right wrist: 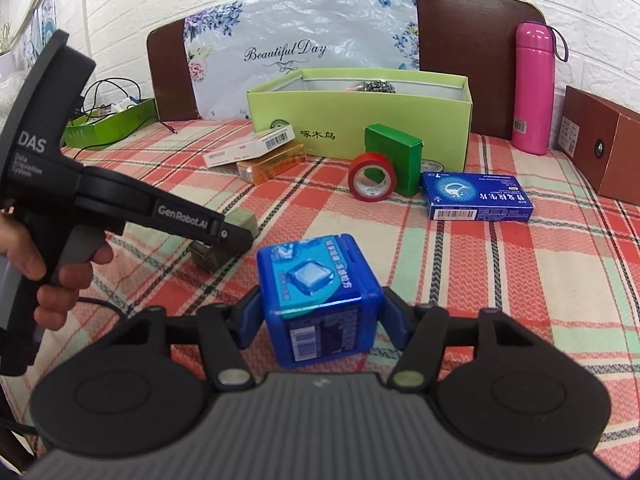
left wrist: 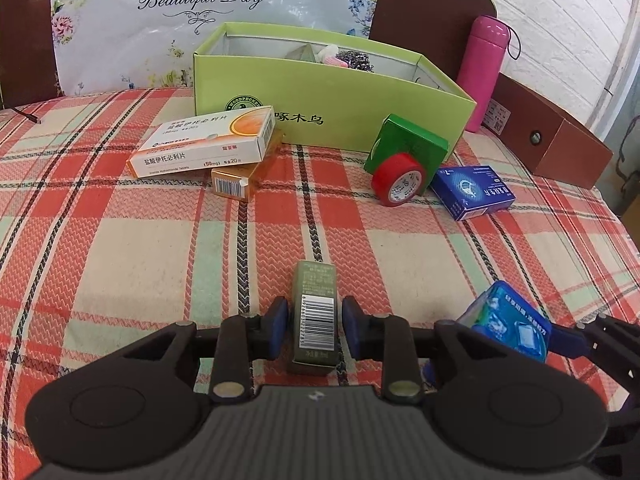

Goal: Organize objects
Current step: 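Grasp small olive box with left tool while right tool grasps blue cube box, then drop olive box and blue cube box into the lime-green box, opening both tools, then grasp white-orange medicine box with left tool while right tool grasps gold box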

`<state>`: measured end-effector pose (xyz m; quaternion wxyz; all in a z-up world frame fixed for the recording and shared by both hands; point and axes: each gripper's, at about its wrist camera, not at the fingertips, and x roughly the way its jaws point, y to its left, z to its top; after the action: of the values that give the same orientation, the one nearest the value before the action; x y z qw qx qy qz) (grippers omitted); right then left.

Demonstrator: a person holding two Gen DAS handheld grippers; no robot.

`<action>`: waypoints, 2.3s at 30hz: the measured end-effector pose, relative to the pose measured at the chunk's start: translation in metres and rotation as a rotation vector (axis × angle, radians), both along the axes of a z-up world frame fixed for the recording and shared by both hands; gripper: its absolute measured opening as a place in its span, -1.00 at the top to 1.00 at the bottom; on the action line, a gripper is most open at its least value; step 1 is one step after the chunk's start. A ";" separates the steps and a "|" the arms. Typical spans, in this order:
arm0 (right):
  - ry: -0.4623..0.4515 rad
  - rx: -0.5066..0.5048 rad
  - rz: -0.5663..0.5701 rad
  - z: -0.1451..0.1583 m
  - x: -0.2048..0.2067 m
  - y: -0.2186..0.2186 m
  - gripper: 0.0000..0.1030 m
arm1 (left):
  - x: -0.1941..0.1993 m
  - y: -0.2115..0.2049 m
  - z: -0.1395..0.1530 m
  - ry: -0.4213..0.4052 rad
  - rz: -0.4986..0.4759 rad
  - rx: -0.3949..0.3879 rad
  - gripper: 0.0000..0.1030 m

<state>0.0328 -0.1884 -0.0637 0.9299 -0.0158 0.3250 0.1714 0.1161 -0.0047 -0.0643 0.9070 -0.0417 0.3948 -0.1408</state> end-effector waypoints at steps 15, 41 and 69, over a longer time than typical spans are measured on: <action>-0.054 0.043 0.014 0.032 0.017 -0.004 -0.10 | 0.000 0.004 0.042 -0.075 -0.059 -0.061 0.55; -0.325 0.039 -0.195 0.080 0.241 -0.028 -0.10 | 0.183 0.012 0.107 -0.209 0.053 -0.036 0.55; -0.353 0.012 -0.138 0.090 0.159 -0.017 -1.00 | 0.126 0.025 0.095 -0.188 0.144 -0.022 -0.42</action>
<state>0.1916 -0.2054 0.0266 0.9821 -0.0175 0.1562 0.1039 0.2418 0.0198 0.0306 0.9472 -0.0667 0.3026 -0.0827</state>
